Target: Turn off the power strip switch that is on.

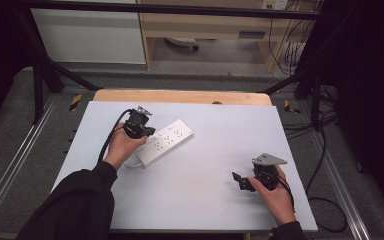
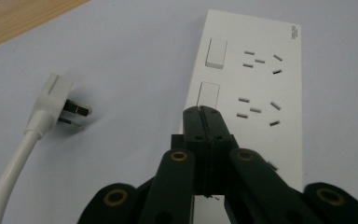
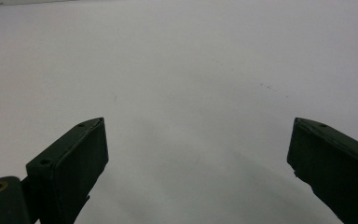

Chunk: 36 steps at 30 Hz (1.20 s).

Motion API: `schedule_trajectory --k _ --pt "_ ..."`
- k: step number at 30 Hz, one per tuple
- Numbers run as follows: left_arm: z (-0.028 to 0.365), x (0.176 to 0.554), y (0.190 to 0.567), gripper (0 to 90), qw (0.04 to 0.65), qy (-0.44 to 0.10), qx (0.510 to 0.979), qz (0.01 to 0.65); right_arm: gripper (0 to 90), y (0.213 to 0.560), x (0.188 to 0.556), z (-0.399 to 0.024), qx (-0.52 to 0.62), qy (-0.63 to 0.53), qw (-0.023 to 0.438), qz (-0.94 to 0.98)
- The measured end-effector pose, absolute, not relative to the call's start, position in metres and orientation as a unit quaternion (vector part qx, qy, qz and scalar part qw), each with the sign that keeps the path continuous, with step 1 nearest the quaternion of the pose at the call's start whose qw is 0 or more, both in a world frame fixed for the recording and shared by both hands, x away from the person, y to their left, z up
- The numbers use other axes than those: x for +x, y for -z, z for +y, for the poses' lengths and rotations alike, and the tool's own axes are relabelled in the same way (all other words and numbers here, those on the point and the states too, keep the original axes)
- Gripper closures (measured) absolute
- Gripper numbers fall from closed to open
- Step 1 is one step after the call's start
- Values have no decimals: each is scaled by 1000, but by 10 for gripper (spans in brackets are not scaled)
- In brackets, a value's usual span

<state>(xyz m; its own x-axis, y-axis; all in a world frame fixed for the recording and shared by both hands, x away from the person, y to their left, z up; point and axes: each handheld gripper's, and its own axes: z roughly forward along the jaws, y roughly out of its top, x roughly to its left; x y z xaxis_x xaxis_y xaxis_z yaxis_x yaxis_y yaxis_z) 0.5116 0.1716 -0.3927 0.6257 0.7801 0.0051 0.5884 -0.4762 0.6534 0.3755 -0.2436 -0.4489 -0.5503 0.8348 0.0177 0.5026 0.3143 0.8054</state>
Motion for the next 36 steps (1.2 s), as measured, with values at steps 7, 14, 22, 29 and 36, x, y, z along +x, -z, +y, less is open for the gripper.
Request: schedule_trajectory --k 7,14,22,29,36 --pt "170 512 397 900 305 -151 850 402 56 449 376 -244 426 -401 208 784" --pt "170 513 398 900 304 -150 851 401 56 449 375 -244 428 -402 206 783" --pt "167 513 402 900 299 -146 855 398 56 449 375 -244 426 -403 206 783" --pt "165 514 405 900 295 -147 856 399 56 449 375 -244 426 -403 207 783" --pt "163 515 408 900 291 -145 858 397 56 448 375 -245 426 -404 206 783"
